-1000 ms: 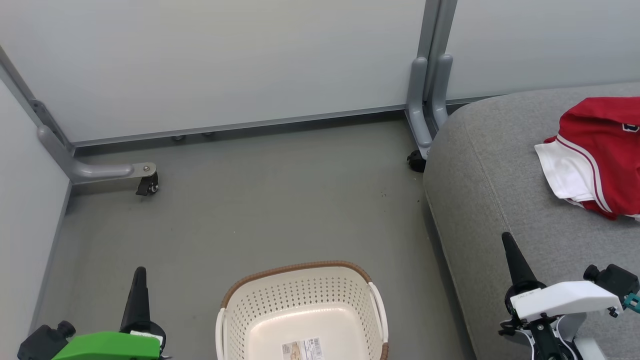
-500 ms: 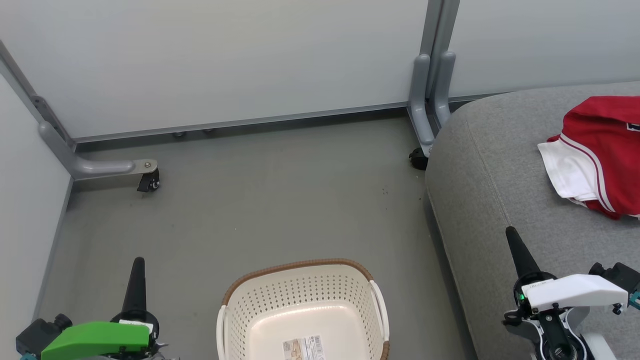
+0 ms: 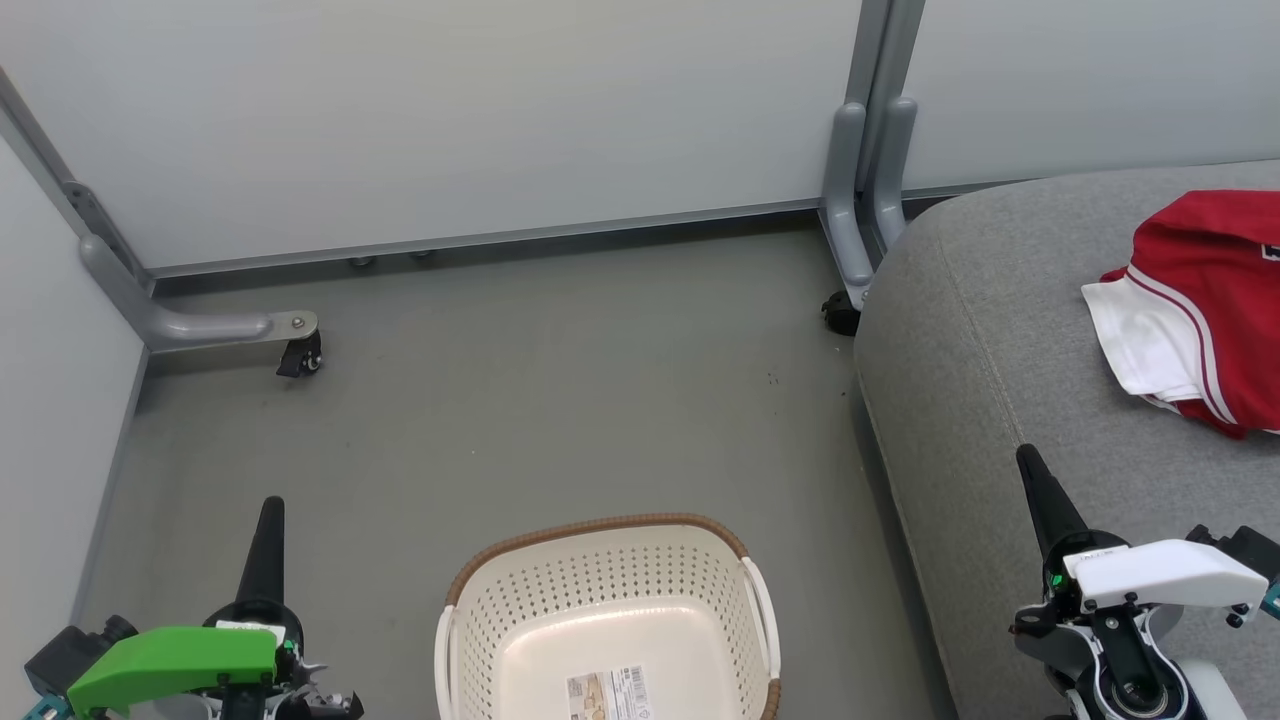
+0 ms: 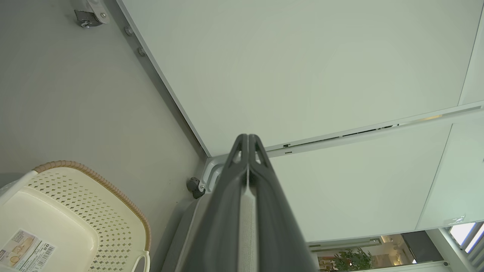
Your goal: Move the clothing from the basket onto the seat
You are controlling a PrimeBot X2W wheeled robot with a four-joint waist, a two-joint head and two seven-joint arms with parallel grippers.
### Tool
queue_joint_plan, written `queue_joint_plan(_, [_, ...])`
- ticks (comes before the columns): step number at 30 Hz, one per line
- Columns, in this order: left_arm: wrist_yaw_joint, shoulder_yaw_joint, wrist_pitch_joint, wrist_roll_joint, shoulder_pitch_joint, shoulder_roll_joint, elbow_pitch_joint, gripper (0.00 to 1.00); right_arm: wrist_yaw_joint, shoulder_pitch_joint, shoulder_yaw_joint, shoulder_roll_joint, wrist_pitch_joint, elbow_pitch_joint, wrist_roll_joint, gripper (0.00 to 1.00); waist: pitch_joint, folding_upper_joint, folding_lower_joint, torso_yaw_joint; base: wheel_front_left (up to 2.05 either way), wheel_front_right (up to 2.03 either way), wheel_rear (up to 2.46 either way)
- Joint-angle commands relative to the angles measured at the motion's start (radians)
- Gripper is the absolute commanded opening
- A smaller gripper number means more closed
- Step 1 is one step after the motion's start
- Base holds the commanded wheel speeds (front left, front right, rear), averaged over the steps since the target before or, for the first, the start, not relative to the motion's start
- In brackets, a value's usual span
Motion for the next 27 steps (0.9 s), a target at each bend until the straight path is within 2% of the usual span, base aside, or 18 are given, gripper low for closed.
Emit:
queue_joint_plan(1, [-0.005,0.004,0.006,-0.024,-0.026,0.004,0.001,0.0,0.0,-0.02,-0.007,-0.001,0.007,-0.001,0.024,0.0,0.001,-0.0001,0.0,0.001,0.0,0.0,0.0])
queue_joint_plan(27, [-0.009,0.027,0.061,-0.209,-0.077,-0.001,0.031,0.0,0.0,-0.046,-0.053,0.013,0.062,0.019,0.212,0.0,0.014,-0.0001,0.0,0.011,0.0,0.0,0.0])
